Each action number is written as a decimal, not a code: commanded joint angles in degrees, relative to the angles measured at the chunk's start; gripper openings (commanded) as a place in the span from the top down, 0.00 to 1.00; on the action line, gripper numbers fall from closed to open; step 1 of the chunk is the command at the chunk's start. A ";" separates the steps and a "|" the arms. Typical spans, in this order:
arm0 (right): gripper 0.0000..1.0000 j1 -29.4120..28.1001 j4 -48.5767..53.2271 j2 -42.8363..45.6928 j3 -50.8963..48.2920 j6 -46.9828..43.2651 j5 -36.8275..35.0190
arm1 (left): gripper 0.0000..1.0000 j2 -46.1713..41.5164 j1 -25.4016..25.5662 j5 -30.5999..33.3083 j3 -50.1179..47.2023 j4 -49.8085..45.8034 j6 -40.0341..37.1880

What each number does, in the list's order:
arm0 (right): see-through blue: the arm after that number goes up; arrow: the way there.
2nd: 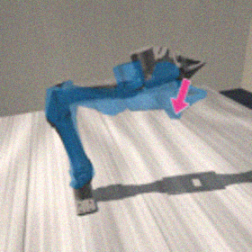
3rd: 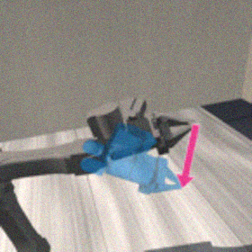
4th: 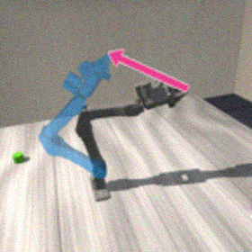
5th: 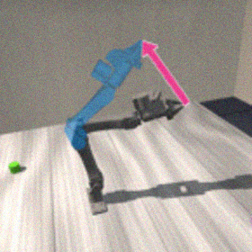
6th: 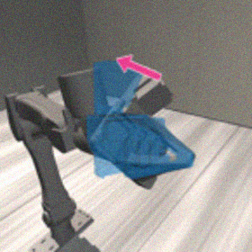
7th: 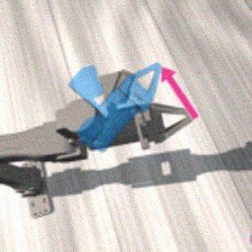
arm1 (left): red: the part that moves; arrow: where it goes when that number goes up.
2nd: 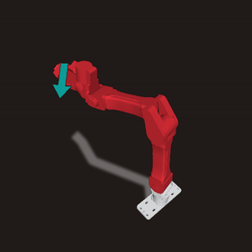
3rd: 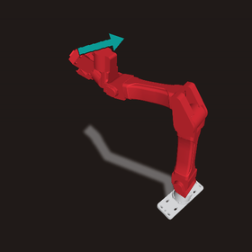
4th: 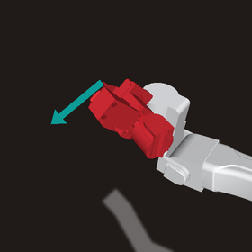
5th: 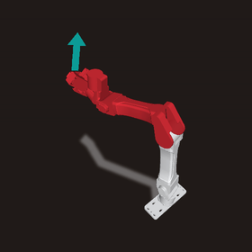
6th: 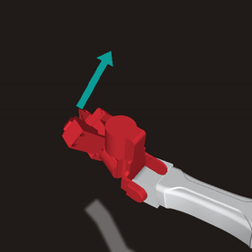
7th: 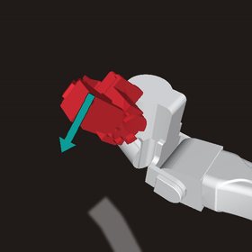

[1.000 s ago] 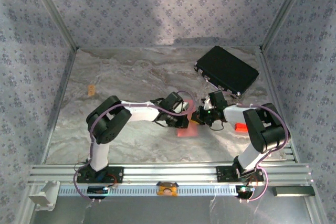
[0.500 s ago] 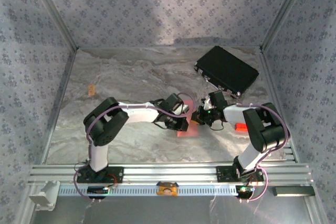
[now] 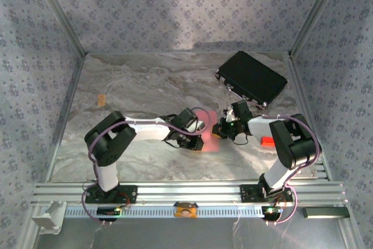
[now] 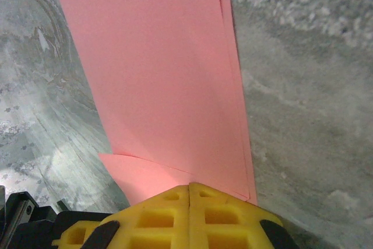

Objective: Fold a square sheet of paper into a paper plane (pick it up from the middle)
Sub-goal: Fold the triangle a second time at the center of the table.

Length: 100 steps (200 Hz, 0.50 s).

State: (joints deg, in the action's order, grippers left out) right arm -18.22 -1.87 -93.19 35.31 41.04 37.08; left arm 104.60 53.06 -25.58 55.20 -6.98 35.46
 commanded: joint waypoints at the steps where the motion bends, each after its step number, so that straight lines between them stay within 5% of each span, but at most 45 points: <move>1: 1.00 0.58 2.66 -1.62 0.02 -1.13 -2.80 | 0.85 -2.38 0.74 -1.98 -2.73 -1.01 1.05; 58: 0.96 0.14 -2.71 -0.57 0.24 -0.69 2.42 | 0.83 -8.70 -2.14 -5.13 -2.53 5.20 4.26; 100: 0.76 0.16 -0.01 6.57 0.56 -1.62 0.48 | 0.82 -6.83 -6.25 -6.03 2.45 2.44 0.71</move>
State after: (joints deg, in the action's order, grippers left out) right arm -18.15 -3.55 -91.79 35.29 40.66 38.35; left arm 96.44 48.60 -29.61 53.78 -3.42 38.24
